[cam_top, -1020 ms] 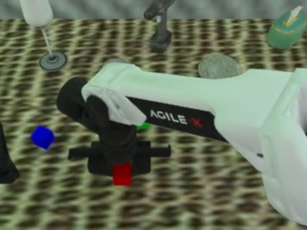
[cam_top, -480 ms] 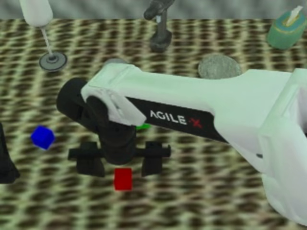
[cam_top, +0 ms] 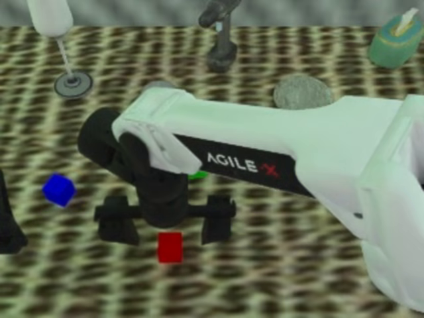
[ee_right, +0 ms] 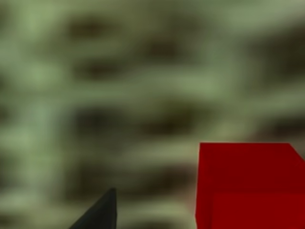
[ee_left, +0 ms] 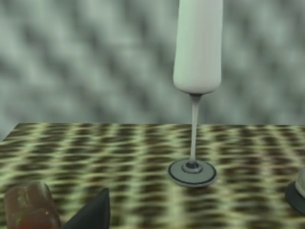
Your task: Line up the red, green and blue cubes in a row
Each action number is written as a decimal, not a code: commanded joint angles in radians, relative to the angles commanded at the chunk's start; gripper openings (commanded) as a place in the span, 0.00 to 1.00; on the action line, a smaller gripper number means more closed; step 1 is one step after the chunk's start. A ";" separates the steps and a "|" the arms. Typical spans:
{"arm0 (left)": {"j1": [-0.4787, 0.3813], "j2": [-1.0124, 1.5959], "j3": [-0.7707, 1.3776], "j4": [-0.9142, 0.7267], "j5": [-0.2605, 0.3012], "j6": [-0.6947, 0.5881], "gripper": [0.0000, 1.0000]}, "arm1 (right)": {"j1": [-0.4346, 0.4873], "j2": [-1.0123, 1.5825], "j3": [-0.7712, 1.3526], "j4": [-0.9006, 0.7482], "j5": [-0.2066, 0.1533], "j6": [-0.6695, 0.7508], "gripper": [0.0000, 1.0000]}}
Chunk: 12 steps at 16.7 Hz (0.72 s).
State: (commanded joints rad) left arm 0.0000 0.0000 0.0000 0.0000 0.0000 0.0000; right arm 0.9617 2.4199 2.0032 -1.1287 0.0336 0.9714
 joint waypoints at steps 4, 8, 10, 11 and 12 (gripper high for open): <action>0.000 0.000 0.000 0.000 0.000 0.000 1.00 | 0.009 -0.006 0.067 -0.070 0.001 -0.002 1.00; 0.000 0.000 0.000 0.000 0.000 0.000 1.00 | 0.012 -0.021 0.189 -0.215 -0.001 0.003 1.00; 0.000 0.000 0.000 0.000 0.000 0.000 1.00 | 0.013 -0.027 0.224 -0.253 0.000 0.003 1.00; 0.000 0.000 0.000 0.000 0.000 0.000 1.00 | 0.013 -0.028 0.227 -0.256 0.000 0.003 1.00; 0.000 0.000 0.000 0.000 0.000 0.000 1.00 | 0.013 -0.028 0.227 -0.256 0.000 0.003 1.00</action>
State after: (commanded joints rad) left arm 0.0000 0.0000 0.0000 0.0000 0.0000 0.0000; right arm 0.9745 2.3918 2.2307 -1.3843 0.0333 0.9740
